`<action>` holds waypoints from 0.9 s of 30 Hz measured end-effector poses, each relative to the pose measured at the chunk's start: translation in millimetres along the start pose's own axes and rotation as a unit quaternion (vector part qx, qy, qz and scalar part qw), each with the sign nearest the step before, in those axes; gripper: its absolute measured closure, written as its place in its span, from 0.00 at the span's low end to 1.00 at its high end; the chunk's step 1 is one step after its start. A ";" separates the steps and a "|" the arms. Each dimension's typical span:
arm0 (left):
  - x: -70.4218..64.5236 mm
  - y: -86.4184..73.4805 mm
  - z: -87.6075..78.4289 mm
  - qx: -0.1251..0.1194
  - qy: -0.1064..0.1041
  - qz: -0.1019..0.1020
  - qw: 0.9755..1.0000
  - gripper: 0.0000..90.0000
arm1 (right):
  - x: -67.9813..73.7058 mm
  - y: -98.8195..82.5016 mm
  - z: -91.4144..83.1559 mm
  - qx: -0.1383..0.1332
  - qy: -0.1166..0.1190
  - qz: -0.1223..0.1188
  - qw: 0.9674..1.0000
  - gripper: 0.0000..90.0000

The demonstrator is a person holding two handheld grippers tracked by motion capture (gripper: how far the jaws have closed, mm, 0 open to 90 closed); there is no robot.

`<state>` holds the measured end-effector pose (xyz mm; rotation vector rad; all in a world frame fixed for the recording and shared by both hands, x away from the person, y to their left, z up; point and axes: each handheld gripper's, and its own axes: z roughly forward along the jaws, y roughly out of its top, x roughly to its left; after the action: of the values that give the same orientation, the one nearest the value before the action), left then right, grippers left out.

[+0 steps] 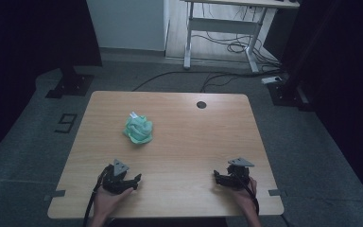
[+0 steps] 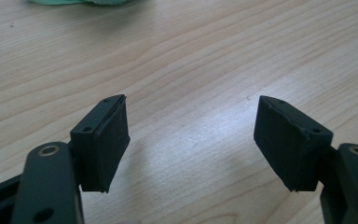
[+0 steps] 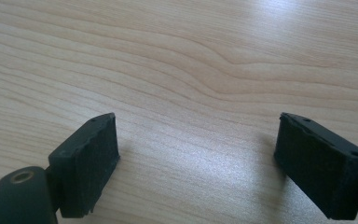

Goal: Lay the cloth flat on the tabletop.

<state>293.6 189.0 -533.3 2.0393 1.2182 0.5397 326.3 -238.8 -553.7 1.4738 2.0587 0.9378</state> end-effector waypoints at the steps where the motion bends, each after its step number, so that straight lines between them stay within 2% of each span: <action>1: 0.8 0.3 -0.8 -0.003 0.000 -0.002 1.000 0.31 | 0.0 -0.7 -0.7 -0.003 0.002 0.001 1.000 0.15; 3: 1.8 0.6 -2.7 -0.014 0.000 -0.004 1.000 0.33 | 0.6 -2.1 -2.0 -0.005 0.005 -0.011 1.000 0.15; 5: 2.2 0.7 -4.0 -0.019 0.000 0.001 1.000 0.32 | 3.1 -4.1 -2.5 -0.002 -0.003 -0.021 1.000 0.15; 7: 2.2 0.7 -4.4 -0.019 -0.001 0.000 1.000 0.31 | 3.8 -4.5 -3.1 -0.004 -0.008 -0.022 1.000 0.14; 8: 1.9 0.8 -5.0 -0.019 -0.002 -0.003 1.000 0.31 | 5.0 -4.7 -3.6 -0.008 -0.026 -0.021 0.999 0.15; 10: 1.7 1.6 -5.3 -0.017 -0.005 -0.007 1.000 0.31 | 5.2 -4.9 -3.8 -0.008 -0.027 -0.019 0.999 0.16; 12: 0.3 4.0 -7.0 -0.019 -0.004 -0.011 1.000 0.31 | 2.5 -5.1 -3.5 -0.002 -0.014 -0.003 1.000 0.16; 19: 1.5 10.2 -8.0 -0.025 -0.003 -0.015 1.000 0.30 | 2.2 -5.0 -3.5 -0.002 -0.013 -0.004 1.000 0.16; 25: 6.4 25.1 -3.6 -0.033 0.000 -0.016 0.999 0.30 | 2.3 -5.1 -3.5 -0.002 -0.013 -0.003 1.000 0.16; 27: 10.8 36.6 -1.5 -0.037 0.008 -0.014 0.999 0.30 | 2.3 -4.9 -3.4 -0.002 -0.013 -0.003 1.000 0.16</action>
<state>319.4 187.3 -505.2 1.9557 1.2175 0.5810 320.1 -238.6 -555.0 1.4682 2.0416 0.9154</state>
